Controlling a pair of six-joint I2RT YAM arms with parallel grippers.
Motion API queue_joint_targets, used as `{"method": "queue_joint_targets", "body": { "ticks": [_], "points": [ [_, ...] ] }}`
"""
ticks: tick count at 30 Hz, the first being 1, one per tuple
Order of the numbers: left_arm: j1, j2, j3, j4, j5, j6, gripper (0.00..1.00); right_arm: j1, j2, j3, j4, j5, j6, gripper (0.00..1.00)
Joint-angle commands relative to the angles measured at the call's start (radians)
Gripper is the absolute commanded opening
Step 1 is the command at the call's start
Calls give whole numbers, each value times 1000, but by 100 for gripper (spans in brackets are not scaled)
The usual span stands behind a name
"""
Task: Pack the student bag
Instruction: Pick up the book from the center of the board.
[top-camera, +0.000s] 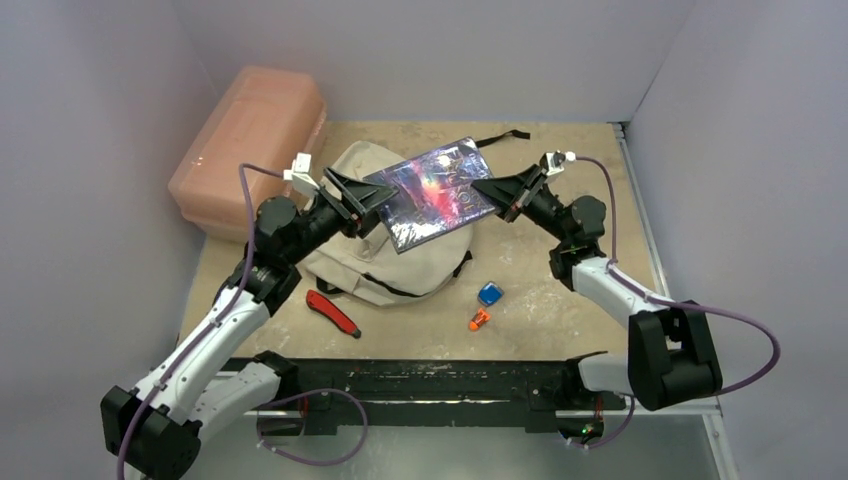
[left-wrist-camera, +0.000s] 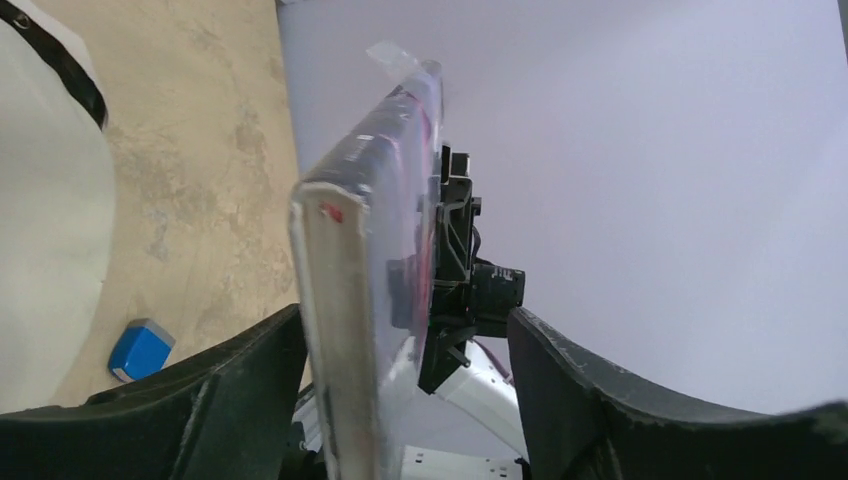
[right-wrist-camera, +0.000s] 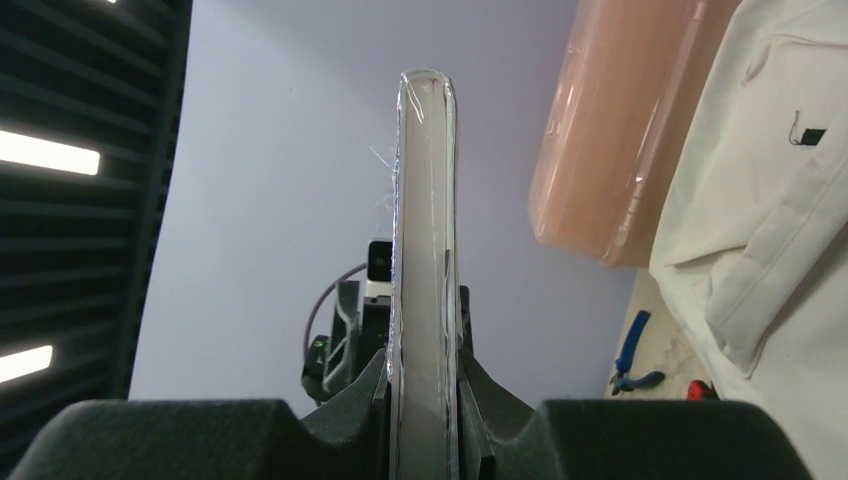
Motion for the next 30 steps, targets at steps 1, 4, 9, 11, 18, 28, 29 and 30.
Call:
{"method": "queue_joint_targets", "body": {
  "ticks": [1, 4, 9, 11, 18, 28, 29, 30],
  "points": [
    [5, 54, -59, 282, 73, -92, 61, 21, -32, 8, 211, 80, 104, 0],
    [6, 81, -73, 347, 105, -88, 32, 26, -25, 27, 186, 42, 73, 0],
    [39, 98, -78, 402, 199, -61, 0, 25, -17, 140, -99, -223, -230, 47],
    [76, 108, -84, 432, 270, -64, 0, 24, -31, 182, -294, -340, -439, 65],
    [182, 252, -43, 708, 639, -173, 0, 24, -92, 190, -490, -506, -657, 89],
    [206, 332, 1, 948, 837, -307, 0, 23, -88, 185, -379, -594, -582, 81],
    [210, 328, 1, 929, 844, -292, 0, 23, -86, 179, -354, -592, -557, 77],
    [214, 321, -2, 897, 839, -269, 0, 24, -87, 169, -321, -587, -527, 75]
  ]
}}
